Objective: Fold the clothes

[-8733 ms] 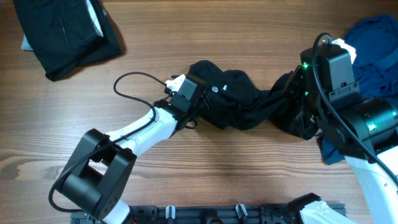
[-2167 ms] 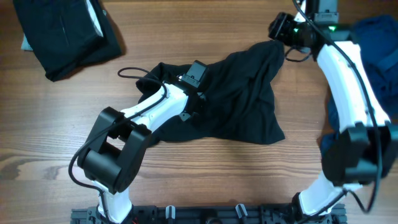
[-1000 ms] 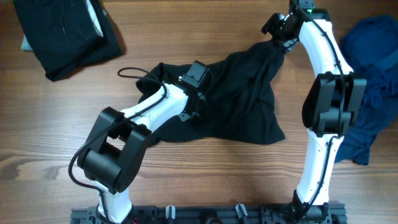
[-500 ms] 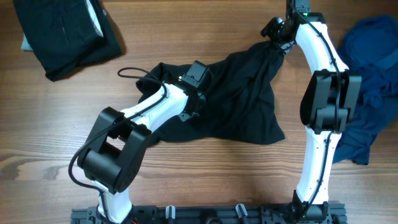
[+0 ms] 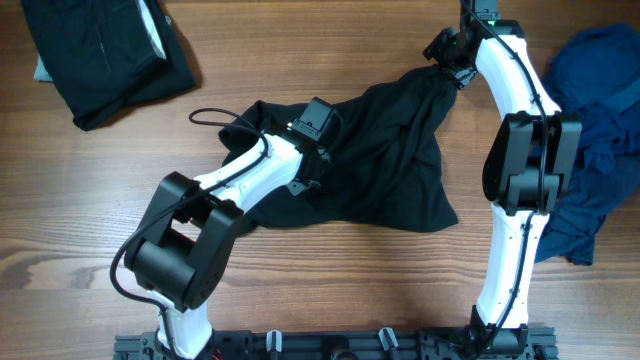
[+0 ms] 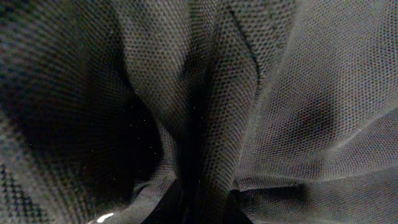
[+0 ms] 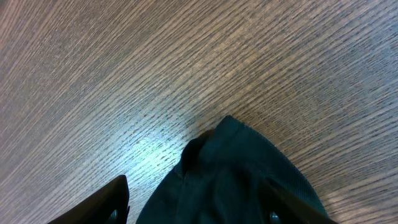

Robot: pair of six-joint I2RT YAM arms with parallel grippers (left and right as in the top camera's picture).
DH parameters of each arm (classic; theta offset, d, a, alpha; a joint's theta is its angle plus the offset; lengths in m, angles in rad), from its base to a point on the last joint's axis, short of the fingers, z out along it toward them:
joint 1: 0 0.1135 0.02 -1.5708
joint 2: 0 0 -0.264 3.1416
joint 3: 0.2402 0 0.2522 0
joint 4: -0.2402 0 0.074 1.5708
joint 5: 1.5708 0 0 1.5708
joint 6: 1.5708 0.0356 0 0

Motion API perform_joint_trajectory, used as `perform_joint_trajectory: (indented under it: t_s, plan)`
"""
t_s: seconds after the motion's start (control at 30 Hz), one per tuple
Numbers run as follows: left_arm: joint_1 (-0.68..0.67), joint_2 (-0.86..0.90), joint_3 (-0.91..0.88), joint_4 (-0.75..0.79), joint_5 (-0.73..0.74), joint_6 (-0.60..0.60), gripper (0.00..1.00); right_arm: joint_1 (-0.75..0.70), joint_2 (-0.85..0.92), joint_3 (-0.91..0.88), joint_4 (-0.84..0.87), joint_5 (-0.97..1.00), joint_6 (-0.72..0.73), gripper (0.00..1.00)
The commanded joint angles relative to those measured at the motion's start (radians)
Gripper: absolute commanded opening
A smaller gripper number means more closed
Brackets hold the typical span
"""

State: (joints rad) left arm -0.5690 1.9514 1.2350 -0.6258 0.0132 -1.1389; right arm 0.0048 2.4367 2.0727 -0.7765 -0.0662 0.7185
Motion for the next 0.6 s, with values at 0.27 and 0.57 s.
perform_joint_trajectory:
  t_s: [0.27, 0.57]
  plan:
    - [0.004, 0.027, -0.011, -0.02, -0.003, 0.008, 0.12, 0.002, 0.034, 0.027, 0.011, 0.034, 0.025, 0.66]
    - [0.004, 0.027, -0.011, -0.021, -0.003, 0.008, 0.14, 0.003, 0.085, 0.027, -0.018, 0.038, 0.019, 0.65]
